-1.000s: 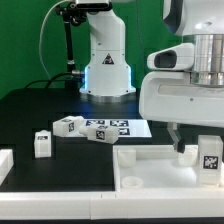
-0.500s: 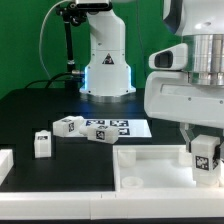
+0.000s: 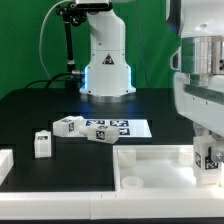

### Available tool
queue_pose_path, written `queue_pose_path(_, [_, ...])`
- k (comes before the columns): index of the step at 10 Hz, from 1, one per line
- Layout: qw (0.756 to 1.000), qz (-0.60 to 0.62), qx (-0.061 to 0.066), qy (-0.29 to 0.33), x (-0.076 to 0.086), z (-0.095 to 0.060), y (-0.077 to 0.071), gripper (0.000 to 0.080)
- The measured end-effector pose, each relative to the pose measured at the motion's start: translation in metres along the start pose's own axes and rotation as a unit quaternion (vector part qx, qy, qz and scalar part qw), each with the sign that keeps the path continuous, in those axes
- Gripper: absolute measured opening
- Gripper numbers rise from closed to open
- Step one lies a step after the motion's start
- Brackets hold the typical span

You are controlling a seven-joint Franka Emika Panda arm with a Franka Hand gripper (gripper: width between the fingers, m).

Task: Assemble one leg

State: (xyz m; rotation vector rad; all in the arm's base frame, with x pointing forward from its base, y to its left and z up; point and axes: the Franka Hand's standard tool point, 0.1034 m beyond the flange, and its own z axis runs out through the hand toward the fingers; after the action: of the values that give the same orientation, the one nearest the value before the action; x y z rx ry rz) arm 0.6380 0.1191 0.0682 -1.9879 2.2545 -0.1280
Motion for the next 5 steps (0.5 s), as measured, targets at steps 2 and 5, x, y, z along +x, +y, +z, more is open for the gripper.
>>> queue_pose_path(2, [0.998, 0.056, 0.002, 0.003, -0.0047, -0.0007, -0.0004, 0.0287])
queue_pose_path(5, [0.997, -0.072, -0.023, 0.006, -0.0008, 0.0009, 0.005, 0.0477])
